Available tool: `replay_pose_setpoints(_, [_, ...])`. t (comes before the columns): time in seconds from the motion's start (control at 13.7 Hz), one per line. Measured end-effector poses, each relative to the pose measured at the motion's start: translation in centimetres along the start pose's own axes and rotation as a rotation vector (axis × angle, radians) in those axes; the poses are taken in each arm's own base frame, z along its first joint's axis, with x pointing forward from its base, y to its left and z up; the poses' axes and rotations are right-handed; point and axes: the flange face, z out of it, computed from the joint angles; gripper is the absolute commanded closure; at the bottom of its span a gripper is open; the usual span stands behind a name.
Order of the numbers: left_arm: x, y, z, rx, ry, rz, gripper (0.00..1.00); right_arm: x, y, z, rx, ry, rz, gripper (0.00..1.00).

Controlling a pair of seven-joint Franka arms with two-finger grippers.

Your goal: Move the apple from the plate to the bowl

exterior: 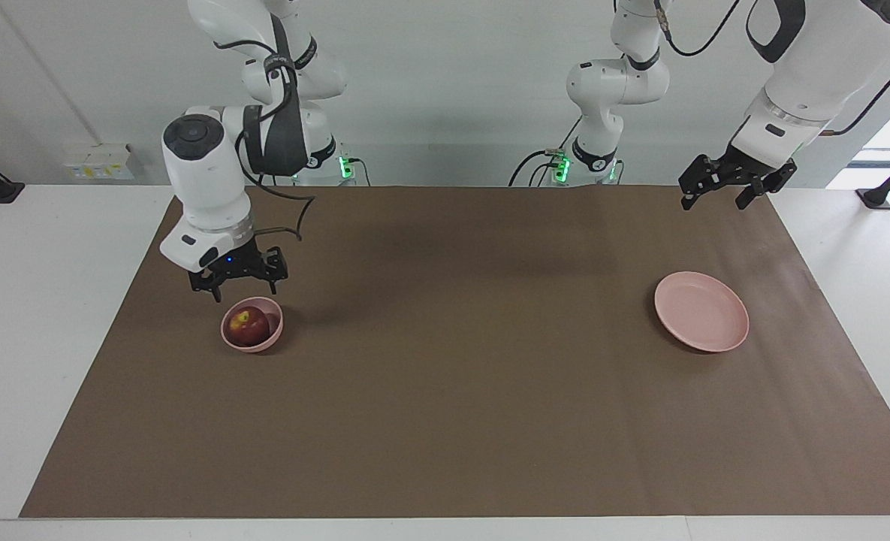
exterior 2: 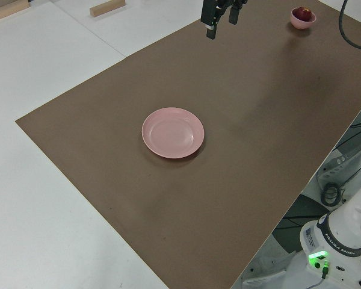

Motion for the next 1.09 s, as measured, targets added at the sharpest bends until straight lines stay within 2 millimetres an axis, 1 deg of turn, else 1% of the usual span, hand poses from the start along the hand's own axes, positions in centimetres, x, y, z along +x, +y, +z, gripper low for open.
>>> replay_pose_setpoints(0.15, [0.0,0.0,0.0,0.000,-0.001,0.000,0.00,-1.3,0.7,-5.4,0.022,0.009,0.044,0.00])
replay_pose_setpoints(0.29, [0.0,0.0,0.0,0.000,-0.001,0.000,0.00,-3.3,1.8,-10.4,0.030,-0.009,0.073,0.00])
replay_pose_setpoints(0.36, [0.0,0.0,0.0,0.000,-0.002,0.000,0.00,-4.1,2.5,-12.2,0.034,-0.027,0.092,0.00])
replay_pose_setpoints(0.51, [0.0,0.0,0.0,0.000,-0.002,0.000,0.00,-5.6,3.8,-15.0,0.039,-0.066,0.123,0.00])
replay_pose_setpoints(0.66, [0.0,0.0,0.0,0.000,-0.002,0.000,0.00,-7.0,4.1,-17.0,0.046,-0.096,0.133,0.00])
replay_pose_setpoints(0.8, [0.0,0.0,0.0,0.000,-0.002,0.000,0.00,-8.5,3.8,-18.1,0.052,-0.118,0.130,0.00])
replay_pose_setpoints(0.95, [0.0,0.0,0.0,0.000,-0.002,0.000,0.00,-9.2,3.8,-18.1,0.057,-0.142,0.132,0.00])
replay_pose_setpoints(1.09, [-0.1,0.0,0.0,0.000,-0.005,-0.001,0.00,-9.4,4.7,-17.6,0.058,-0.153,0.150,0.00])
